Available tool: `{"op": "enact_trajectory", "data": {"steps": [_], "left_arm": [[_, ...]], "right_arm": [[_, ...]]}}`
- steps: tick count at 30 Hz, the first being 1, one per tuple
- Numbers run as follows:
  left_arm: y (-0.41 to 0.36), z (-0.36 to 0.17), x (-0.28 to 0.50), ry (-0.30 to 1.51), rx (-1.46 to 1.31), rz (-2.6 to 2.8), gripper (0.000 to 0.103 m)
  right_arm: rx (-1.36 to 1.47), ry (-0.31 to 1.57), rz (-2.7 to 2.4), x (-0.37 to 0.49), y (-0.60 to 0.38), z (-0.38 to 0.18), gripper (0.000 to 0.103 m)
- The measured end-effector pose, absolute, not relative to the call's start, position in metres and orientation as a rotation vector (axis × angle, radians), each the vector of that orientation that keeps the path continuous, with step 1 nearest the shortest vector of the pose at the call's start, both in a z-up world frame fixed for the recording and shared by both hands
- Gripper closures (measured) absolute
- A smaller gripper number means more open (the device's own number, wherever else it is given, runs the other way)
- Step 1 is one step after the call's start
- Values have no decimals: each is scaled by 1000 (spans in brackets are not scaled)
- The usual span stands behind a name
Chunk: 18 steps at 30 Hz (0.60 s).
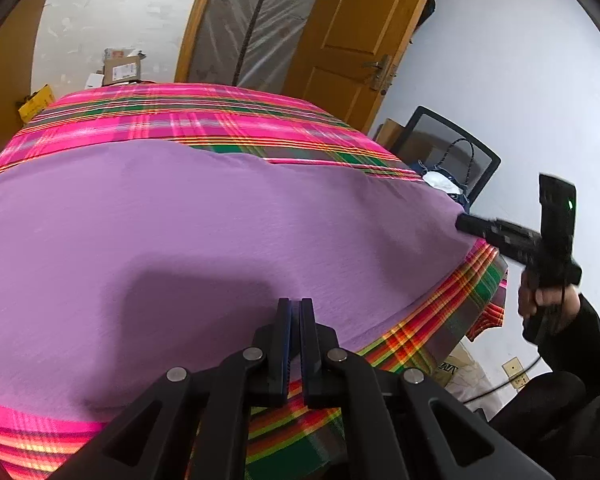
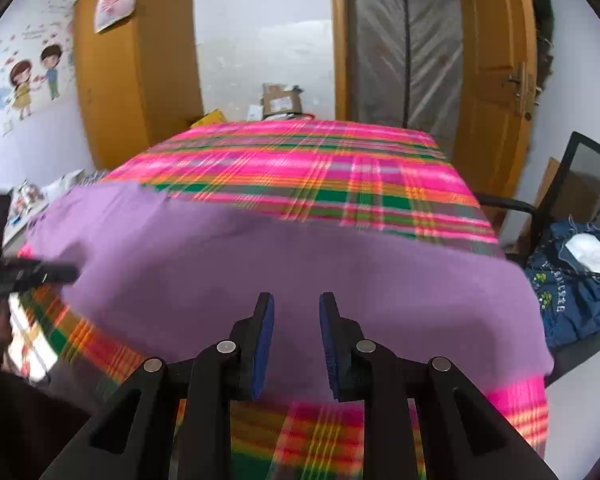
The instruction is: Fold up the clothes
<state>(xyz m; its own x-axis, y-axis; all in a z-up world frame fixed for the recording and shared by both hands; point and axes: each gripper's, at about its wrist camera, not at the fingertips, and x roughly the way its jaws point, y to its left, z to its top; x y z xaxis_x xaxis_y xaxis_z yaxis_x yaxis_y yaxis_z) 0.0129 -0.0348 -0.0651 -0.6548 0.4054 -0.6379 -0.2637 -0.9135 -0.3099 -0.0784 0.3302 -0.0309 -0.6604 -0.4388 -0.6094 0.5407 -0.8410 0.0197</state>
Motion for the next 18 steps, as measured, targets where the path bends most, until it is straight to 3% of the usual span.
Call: {"op": "enact_trajectory", "data": {"steps": [8, 18], "left_arm": [[-25, -64, 14, -243, -1049, 2534, 101], [-63, -65, 19, -353, -1070, 2628, 101]], "right_arm": [[836, 334, -2401, -59, 318, -52, 78], [904, 187, -2523, -73, 354, -50, 78]]}}
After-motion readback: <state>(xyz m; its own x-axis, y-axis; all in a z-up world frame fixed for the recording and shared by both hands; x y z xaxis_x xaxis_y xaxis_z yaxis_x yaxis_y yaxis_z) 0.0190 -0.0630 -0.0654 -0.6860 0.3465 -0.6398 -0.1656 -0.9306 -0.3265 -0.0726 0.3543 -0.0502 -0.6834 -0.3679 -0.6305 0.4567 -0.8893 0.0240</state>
